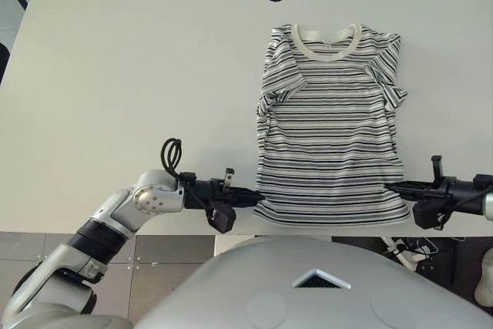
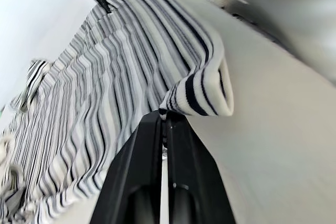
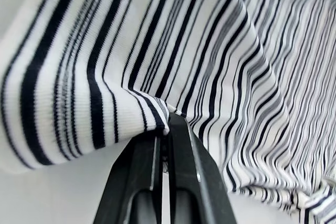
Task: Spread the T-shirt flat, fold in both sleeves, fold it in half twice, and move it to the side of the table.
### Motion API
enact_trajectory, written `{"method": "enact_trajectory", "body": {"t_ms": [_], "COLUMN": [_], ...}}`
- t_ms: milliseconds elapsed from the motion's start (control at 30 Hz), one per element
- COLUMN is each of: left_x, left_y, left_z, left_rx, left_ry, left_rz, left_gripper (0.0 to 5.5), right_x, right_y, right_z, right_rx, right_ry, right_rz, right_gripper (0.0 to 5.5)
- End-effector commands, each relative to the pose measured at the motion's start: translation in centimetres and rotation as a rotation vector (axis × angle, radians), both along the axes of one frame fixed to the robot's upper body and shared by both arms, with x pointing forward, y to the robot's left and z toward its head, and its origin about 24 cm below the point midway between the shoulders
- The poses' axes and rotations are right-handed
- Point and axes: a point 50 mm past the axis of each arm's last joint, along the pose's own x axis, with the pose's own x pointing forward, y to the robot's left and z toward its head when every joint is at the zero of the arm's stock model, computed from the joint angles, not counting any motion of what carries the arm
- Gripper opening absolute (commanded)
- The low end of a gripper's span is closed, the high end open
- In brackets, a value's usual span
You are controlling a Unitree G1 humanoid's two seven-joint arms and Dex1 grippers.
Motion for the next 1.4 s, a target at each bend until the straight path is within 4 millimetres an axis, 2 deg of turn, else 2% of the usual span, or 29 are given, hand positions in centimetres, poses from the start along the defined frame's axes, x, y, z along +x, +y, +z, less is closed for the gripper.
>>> {"method": "enact_trajectory", "body": {"t_ms": [33,133,200,267,400,500,600,700,867,1000,1233,1367,1400], "left_x": [0.2,1.3,4.4,6.7,12.0,14.0,15.4,16.6,19.5,21.5,21.2,21.5,21.6], "left_y": [0.3,0.2,0.0,0.0,-1.4,-2.7,-3.9,-4.5,-4.1,-3.8,-4.0,-4.6,-4.8], "left_z": [2.6,5.0,6.1,6.5,5.6,4.1,2.5,1.8,3.0,3.6,0.5,-0.1,-0.1], "left_rx": [-0.189,-0.342,-0.437,-0.476,-0.471,-0.418,-0.364,-0.336,-0.364,-0.343,-0.149,-0.081,-0.073], "left_ry": [0.059,0.049,-0.044,-0.116,-0.236,-0.278,-0.298,-0.325,-0.381,-0.388,-0.311,-0.274,-0.272], "left_rz": [0.103,0.178,0.316,0.415,0.609,0.649,0.676,0.703,0.837,0.945,0.955,0.979,0.982], "left_gripper": [0.13,0.13,0.13,0.13,0.13,0.13,0.13,0.13,0.13,0.13,0.13,0.68,0.84], "right_x": [0.9,1.5,2.7,3.8,8.2,10.5,12.3,14.1,17.1,18.5,19.5,20.1,20.2], "right_y": [0.1,0.8,1.3,1.4,1.2,0.7,0.1,-0.1,-1.0,0.1,2.1,2.6,2.5], "right_z": [0.9,2.1,3.5,4.5,5.1,4.8,4.1,3.6,3.3,1.7,-0.6,-1.0,-1.0], "right_rx": [0.119,0.272,0.440,0.547,0.678,0.695,0.694,0.700,0.662,0.564,0.512,0.493,0.484], "right_ry": [-0.051,-0.108,-0.175,-0.222,-0.408,-0.502,-0.552,-0.593,-0.690,-0.668,-0.596,-0.588,-0.593], "right_rz": [-0.109,-0.187,-0.249,-0.288,-0.425,-0.526,-0.625,-0.704,-0.845,-0.848,-0.839,-0.865,-0.876], "right_gripper": [0.10,0.10,0.10,0.10,0.10,0.10,0.10,0.10,0.10,0.10,0.10,0.10,0.32]}}
